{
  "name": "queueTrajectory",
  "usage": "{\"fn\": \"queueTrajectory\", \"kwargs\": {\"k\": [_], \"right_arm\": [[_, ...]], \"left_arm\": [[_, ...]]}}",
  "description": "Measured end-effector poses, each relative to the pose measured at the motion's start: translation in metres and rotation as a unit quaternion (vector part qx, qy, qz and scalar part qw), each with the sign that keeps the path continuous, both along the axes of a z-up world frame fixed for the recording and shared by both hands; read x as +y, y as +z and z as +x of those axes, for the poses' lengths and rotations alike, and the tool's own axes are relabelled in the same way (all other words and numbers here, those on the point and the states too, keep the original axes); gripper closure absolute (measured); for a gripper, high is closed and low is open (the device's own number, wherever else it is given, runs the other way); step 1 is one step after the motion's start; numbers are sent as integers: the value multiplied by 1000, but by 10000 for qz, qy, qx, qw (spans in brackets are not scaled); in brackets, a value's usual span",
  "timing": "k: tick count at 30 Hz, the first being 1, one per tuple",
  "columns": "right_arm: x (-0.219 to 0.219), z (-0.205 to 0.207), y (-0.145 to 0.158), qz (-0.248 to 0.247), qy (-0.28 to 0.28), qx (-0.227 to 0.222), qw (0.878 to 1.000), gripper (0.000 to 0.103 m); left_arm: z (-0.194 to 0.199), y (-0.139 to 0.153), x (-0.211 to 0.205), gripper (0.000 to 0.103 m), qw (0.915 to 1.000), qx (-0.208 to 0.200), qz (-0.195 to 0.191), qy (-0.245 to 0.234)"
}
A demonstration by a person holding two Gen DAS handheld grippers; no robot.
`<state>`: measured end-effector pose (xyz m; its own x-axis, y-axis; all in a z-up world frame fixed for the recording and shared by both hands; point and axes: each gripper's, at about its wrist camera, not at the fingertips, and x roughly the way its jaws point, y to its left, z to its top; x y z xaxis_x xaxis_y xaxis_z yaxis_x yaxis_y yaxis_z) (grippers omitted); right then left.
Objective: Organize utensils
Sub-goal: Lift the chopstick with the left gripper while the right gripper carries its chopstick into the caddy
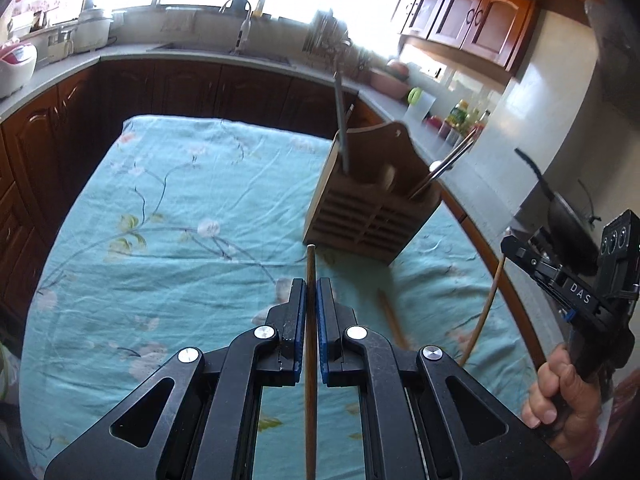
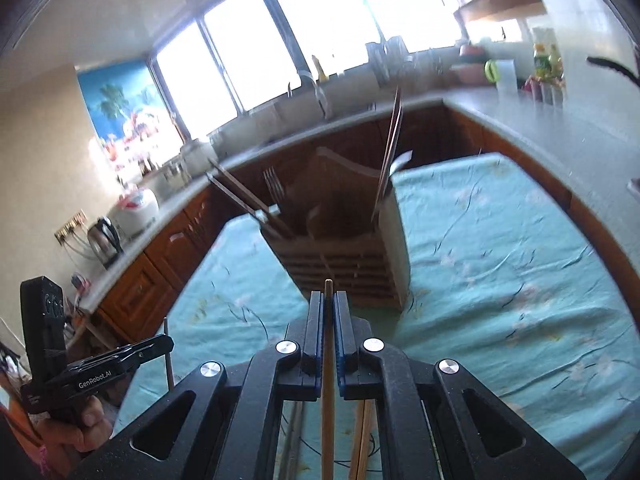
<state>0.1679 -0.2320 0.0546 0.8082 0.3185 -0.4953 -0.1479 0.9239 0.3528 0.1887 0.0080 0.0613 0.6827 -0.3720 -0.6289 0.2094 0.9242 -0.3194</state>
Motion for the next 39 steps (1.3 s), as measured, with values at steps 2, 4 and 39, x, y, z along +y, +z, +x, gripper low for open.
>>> {"fn": "queueTrajectory", "kwargs": {"k": [2, 4, 39], "right_arm": [[-4, -8, 13, 37, -56, -196, 9998, 99], [-7, -14, 24, 58, -102, -352, 9993, 99], [-29, -2, 94, -13, -432, -1273, 9909, 98]], "left_arm": [[-2, 10, 1, 99, 9999, -124, -72, -25], [-5, 20, 1, 99, 9996, -257, -93, -29], [25, 119, -8, 99, 9868, -1563, -324, 266]]}}
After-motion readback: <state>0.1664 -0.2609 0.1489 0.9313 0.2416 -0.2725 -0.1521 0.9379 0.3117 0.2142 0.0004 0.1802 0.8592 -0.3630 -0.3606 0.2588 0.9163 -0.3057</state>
